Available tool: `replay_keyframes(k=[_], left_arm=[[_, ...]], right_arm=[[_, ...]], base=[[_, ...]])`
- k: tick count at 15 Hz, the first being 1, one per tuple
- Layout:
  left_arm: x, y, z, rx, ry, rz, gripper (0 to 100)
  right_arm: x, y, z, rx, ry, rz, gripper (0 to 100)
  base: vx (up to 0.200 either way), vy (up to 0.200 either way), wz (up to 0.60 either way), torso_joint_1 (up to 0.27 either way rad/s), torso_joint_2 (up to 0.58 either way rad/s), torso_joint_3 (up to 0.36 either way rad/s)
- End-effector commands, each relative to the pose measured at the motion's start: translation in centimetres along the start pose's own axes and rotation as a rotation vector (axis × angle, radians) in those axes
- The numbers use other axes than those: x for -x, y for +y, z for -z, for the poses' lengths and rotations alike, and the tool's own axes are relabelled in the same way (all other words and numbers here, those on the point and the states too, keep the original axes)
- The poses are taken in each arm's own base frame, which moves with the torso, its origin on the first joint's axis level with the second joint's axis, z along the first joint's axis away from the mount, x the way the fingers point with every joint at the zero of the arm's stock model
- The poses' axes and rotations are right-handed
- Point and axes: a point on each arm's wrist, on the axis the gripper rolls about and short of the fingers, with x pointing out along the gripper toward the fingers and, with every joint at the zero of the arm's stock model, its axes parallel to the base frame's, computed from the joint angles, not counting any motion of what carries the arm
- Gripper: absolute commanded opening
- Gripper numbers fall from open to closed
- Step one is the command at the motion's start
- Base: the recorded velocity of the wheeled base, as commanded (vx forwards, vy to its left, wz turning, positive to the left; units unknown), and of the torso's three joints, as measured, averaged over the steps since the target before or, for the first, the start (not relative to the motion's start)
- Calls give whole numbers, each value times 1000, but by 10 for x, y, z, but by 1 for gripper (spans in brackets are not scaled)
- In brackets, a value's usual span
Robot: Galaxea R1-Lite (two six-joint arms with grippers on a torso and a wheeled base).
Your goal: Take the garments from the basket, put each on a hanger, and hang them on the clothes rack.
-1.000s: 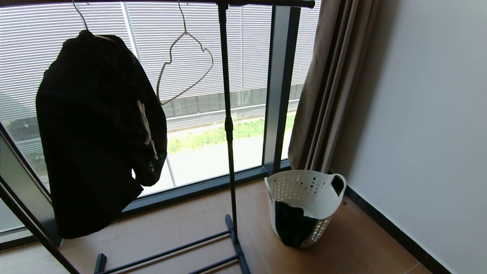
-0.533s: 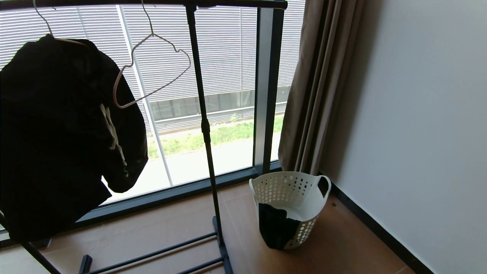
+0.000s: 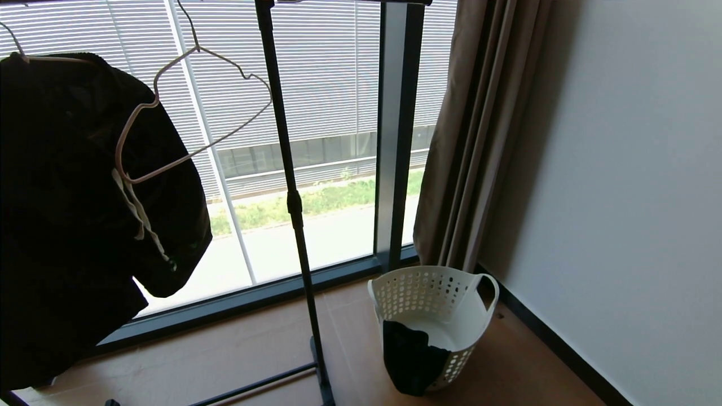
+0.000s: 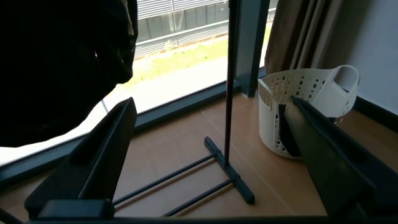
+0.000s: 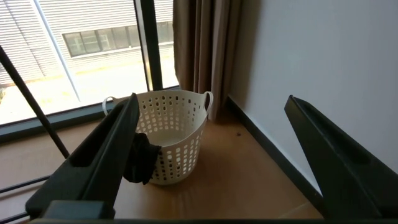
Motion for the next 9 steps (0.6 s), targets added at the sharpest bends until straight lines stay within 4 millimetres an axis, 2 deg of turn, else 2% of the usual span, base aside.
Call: replay_keyframes(k=[1, 5, 9], left_arm=[[0, 0, 0, 0, 3, 0, 100], [0, 0, 0, -2, 1, 0, 100], [0, 0, 1, -15, 5, 2, 100]], right_arm=[[0, 0, 0, 0, 2, 1, 100], [0, 0, 0, 0, 2, 1, 100], [0, 0, 0, 0, 2, 1, 100]], base=[[0, -200, 0, -2, 7, 7], [0, -200, 0, -1, -1, 5], [0, 0, 0, 0, 0, 0]])
